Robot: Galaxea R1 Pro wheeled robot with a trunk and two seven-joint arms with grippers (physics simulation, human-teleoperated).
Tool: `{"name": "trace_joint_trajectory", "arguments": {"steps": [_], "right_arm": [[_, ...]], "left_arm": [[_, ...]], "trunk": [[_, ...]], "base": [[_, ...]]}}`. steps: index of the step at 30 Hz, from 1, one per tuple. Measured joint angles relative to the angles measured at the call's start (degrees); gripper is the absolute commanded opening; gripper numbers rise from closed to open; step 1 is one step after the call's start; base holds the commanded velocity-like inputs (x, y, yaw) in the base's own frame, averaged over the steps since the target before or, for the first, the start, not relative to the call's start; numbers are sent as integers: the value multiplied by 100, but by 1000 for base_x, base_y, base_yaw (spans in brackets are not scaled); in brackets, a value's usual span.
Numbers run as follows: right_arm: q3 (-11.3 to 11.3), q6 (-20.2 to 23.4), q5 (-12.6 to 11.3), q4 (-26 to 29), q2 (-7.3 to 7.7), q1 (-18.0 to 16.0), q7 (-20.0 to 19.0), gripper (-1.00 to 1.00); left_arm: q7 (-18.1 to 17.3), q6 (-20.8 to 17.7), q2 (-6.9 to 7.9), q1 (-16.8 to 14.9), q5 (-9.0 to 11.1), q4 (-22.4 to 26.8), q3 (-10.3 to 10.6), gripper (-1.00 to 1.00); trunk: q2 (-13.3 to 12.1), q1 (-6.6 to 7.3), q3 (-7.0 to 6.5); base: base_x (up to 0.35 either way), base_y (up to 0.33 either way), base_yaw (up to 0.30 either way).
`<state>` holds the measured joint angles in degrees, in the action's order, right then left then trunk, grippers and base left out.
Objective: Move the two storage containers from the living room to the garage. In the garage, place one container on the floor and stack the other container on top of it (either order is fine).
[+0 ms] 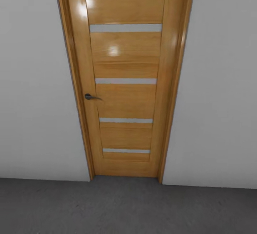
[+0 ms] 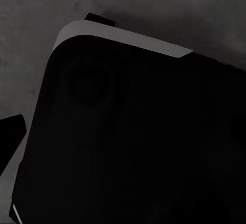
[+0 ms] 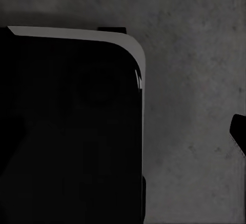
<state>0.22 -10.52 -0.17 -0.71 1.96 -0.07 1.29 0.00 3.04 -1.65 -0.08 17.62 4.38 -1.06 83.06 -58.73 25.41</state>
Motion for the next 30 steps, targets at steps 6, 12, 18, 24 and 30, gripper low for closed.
{"name": "trace_joint_trajectory", "arguments": {"steps": [6,12,18,24,30], "right_arm": [[56,-12,43,0,6,1,-3,100],[71,-17,77,0,19,1,-6,100],[81,-8,94,0,23,1,-7,100],[82,-10,96,0,17,1,-2,100],[82,-6,81,0,10,1,-1,100]], "left_arm": [[0,-2,0,0,6,1,-4,100],[0,-2,-1,0,8,1,-8,100],[-16,-11,1,0,8,0,-5,100],[-36,-18,7,0,0,-6,-1,100],[-40,-19,16,0,6,-7,0,100]], "trunk": [[-1,0,0],[-1,0,0],[0,1,0],[0,3,0],[0,3,0]], "base": [[0,0,37],[0,0,5],[41,10,0],[236,98,0],[297,137,0]]}}
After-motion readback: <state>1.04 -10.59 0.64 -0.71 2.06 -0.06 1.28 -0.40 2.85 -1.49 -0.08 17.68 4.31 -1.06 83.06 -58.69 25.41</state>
